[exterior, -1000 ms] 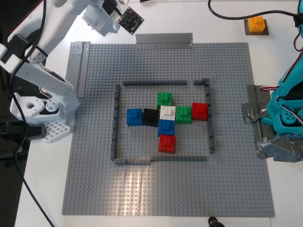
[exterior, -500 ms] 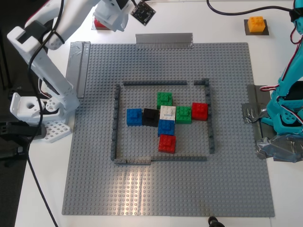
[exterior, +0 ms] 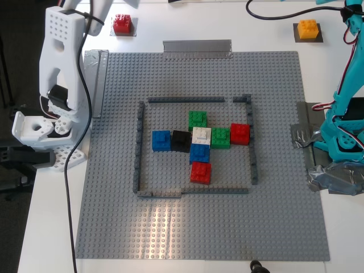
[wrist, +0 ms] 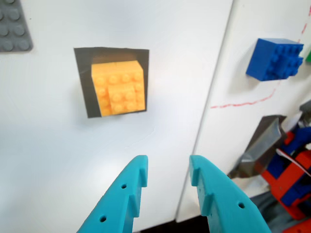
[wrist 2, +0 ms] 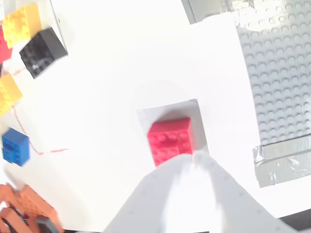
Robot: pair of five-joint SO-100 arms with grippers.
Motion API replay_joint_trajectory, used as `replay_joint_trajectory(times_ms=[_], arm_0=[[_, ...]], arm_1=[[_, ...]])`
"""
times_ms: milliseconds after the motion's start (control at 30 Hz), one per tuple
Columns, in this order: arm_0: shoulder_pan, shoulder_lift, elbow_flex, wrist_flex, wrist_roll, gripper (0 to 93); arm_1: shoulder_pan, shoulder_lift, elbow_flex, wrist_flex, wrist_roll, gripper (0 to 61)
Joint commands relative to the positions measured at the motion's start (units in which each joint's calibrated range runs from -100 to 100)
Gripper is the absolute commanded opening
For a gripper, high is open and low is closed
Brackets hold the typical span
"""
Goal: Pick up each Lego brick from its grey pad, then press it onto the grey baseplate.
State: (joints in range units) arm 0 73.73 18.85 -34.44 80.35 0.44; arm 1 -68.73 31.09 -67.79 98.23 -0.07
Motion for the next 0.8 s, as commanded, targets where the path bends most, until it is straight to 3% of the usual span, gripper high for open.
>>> replay_joint_trajectory(times_ms=[0, 167, 233, 300, 333, 400, 667, 767], arm_0=[[0.6, 0.1, -1.9, -0.1, 0.5, 17.9], [0.7, -0.3, 0.4, 0.3, 0.9, 20.0], [0.7, -0.6, 3.1, 0.3, 0.9, 20.0], [0.9, -0.6, 4.3, 0.3, 0.9, 20.0], [1.2, -0.6, 4.7, 0.3, 0.9, 20.0], [1.6, -0.6, 4.7, 0.3, 0.9, 20.0], [1.5, 0.4, 5.0, -0.1, 1.8, 19.9], [1.2, 0.4, 7.2, -0.3, 2.3, 19.9]], arm_1=[[-4.8, -6.2, 5.2, 1.5, 0.4, 0.1], [-7.7, -8.2, 10.0, 1.5, 1.8, 0.1], [-9.1, -10.1, 16.4, 0.1, -1.6, 0.2], [-9.9, -8.9, 13.7, 1.1, -6.5, 0.2], [-9.9, -7.8, 11.7, 1.1, -6.7, 0.2], [-10.1, -5.8, 6.9, 1.4, -5.8, 0.2], [-9.7, -5.3, 5.4, 1.4, 1.2, 0.1], [-9.5, -5.4, 5.9, 1.4, 2.2, 0.1]])
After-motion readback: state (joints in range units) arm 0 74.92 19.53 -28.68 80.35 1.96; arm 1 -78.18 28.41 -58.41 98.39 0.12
